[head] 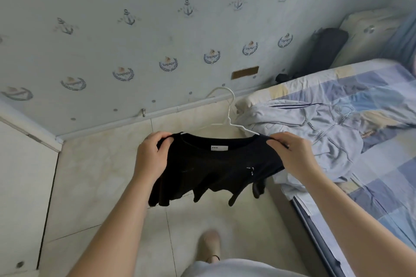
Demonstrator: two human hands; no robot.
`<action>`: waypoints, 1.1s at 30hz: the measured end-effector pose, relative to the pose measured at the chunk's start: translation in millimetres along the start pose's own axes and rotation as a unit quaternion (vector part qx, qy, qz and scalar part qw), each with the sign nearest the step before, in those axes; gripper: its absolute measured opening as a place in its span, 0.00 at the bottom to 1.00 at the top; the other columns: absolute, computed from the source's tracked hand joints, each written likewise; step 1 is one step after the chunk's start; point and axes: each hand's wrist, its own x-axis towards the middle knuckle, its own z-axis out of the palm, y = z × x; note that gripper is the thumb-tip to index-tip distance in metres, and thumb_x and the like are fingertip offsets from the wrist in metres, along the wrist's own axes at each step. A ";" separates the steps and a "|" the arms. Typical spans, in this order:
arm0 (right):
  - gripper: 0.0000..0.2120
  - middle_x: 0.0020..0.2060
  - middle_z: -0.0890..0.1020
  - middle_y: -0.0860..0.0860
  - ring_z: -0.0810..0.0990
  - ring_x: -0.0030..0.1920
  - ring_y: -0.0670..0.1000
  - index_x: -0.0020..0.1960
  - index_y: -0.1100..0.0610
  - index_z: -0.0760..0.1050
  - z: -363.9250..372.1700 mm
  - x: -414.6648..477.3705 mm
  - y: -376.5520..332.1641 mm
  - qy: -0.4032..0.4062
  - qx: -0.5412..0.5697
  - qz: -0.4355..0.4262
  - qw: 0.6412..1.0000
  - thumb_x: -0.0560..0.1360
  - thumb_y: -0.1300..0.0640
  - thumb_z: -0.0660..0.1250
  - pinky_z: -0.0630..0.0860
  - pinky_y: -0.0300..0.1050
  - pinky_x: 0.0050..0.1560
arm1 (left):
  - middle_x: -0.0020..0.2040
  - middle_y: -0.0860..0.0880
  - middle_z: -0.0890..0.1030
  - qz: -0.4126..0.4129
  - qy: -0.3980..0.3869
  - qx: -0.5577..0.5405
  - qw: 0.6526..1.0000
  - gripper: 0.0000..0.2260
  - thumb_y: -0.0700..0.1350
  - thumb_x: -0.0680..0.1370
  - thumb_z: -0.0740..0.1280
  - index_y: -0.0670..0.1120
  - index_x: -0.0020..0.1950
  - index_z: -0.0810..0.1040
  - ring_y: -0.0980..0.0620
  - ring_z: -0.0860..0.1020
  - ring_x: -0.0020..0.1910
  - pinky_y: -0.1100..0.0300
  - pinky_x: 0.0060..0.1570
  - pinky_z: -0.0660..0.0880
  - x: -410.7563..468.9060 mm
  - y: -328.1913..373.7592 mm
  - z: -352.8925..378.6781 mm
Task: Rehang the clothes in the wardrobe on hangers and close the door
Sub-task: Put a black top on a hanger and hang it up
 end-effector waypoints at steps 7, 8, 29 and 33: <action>0.12 0.41 0.79 0.33 0.77 0.46 0.36 0.43 0.35 0.78 -7.7 -84.6 -27.2 -0.016 -0.005 -0.076 0.997 0.77 0.53 0.69 0.68 0.31 0.45 | 0.51 0.54 0.81 -0.012 0.077 0.011 0.997 0.08 0.45 0.82 0.65 0.47 0.57 0.82 0.56 0.78 0.51 0.71 0.49 0.69 -124.1 -5.3 -37.5; 0.08 0.41 0.80 0.34 0.77 0.47 0.36 0.45 0.38 0.80 -11.2 -98.5 -31.0 -0.020 -0.003 -0.088 0.996 0.77 0.53 0.69 0.68 0.28 0.46 | 0.51 0.54 0.81 -0.011 0.086 0.012 0.996 0.08 0.45 0.82 0.65 0.48 0.57 0.82 0.56 0.78 0.51 0.71 0.49 0.69 -143.8 -4.9 -44.0; 0.08 0.41 0.80 0.37 0.77 0.41 0.42 0.43 0.41 0.79 -98.7 -278.8 -228.3 0.004 0.127 -0.308 0.943 0.77 0.53 0.70 0.69 0.27 0.41 | 0.49 0.63 0.80 0.108 0.321 0.023 0.940 0.06 0.47 0.81 0.65 0.54 0.55 0.81 0.69 0.76 0.51 0.77 0.48 0.68 -380.1 97.3 -258.6; 0.09 0.40 0.81 0.38 0.77 0.40 0.43 0.41 0.38 0.79 -115.4 -303.9 -291.0 0.005 0.165 -0.345 0.924 0.77 0.52 0.69 0.70 0.27 0.39 | 0.51 0.60 0.80 0.149 0.376 0.040 0.913 0.07 0.47 0.81 0.65 0.52 0.56 0.81 0.68 0.76 0.51 0.75 0.50 0.68 -404.0 125.9 -316.9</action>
